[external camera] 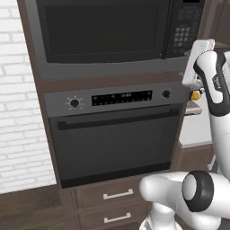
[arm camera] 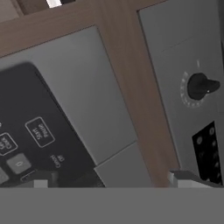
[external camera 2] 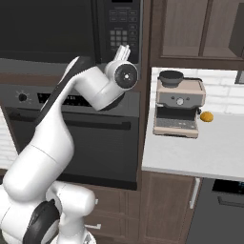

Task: Pick the squash from the sink and place it in the bowl. Then pick the bowl and place it in the microwave. Then close the microwave door and press the start button.

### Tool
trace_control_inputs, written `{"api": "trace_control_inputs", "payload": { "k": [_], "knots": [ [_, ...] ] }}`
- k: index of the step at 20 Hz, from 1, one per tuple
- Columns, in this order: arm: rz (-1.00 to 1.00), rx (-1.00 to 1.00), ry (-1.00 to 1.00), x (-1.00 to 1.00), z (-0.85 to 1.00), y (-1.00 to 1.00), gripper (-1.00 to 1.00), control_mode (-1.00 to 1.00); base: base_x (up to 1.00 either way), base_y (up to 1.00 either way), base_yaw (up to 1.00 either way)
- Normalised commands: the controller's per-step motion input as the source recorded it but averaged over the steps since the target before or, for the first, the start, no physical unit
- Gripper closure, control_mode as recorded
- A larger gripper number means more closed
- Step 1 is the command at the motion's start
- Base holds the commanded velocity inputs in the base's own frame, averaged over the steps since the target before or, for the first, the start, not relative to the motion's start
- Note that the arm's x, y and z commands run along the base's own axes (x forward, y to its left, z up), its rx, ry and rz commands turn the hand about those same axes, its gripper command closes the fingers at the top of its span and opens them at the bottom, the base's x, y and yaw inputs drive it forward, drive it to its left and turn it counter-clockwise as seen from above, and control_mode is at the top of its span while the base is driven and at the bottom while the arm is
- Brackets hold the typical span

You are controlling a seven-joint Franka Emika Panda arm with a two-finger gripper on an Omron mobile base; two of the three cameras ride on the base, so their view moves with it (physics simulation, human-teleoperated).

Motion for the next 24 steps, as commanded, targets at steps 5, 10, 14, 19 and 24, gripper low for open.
{"api": "trace_control_inputs", "payload": {
  "k": [5,10,14,19,24],
  "knots": [
    [0.0,0.03,0.0,0.14,0.0,-0.07,-1.0,-1.0,0.0,0.0,0.0],
    [0.0,0.02,0.0,0.17,-0.04,-0.04,-1.0,-1.0,0.0,0.0,0.0],
    [0.0,0.0,0.0,0.24,-0.13,0.0,-1.0,-1.0,0.0,0.0,0.0],
    [0.0,0.0,0.0,0.28,-0.13,0.0,-1.0,-1.0,0.0,0.0,0.0],
    [0.0,0.02,0.0,0.21,0.0,-0.02,-1.0,-1.0,0.0,0.0,0.0]
  ]
}}
